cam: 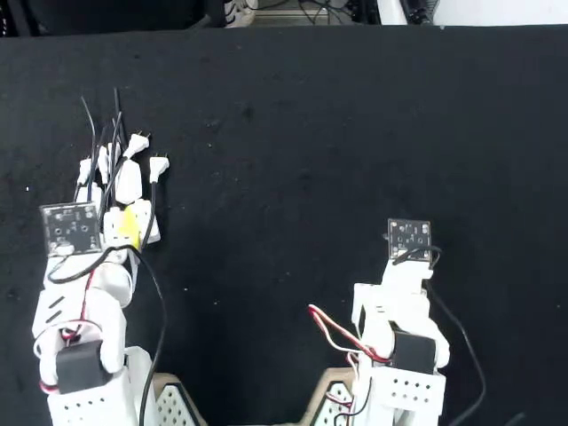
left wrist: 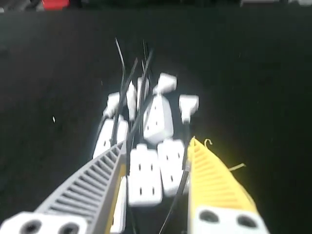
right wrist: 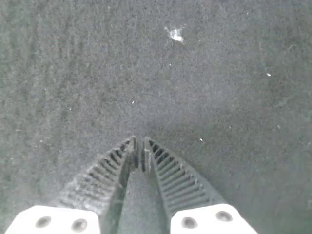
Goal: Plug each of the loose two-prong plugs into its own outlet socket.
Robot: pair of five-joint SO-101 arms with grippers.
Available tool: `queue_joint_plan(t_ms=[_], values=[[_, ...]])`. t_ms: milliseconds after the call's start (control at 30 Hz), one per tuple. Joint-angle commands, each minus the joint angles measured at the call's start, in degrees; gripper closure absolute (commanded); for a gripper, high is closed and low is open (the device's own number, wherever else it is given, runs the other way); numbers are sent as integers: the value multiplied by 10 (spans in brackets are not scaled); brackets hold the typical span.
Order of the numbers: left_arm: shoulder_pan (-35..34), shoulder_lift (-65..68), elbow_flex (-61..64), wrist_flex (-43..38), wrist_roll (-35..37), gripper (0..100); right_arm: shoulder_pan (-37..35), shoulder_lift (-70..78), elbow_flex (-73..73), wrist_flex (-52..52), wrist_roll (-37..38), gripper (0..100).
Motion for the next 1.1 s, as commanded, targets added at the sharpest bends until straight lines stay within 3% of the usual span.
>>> queue_joint_plan(t_ms=[0, 200, 500, 867, 1067], values=[[7, -2, -46, -7, 19, 798, 6, -52, -1, 4, 0, 986], [7, 36, -8, -11, 19, 798, 6, -52, -1, 4, 0, 986], [7, 219, -23, -49, 18, 797, -4, -52, -1, 4, -3, 986], [2, 567, -233, -55, 18, 799, -2, -52, -1, 4, -3, 986], [3, 722, -357, 9, 19, 801, -4, -52, -1, 4, -2, 986]])
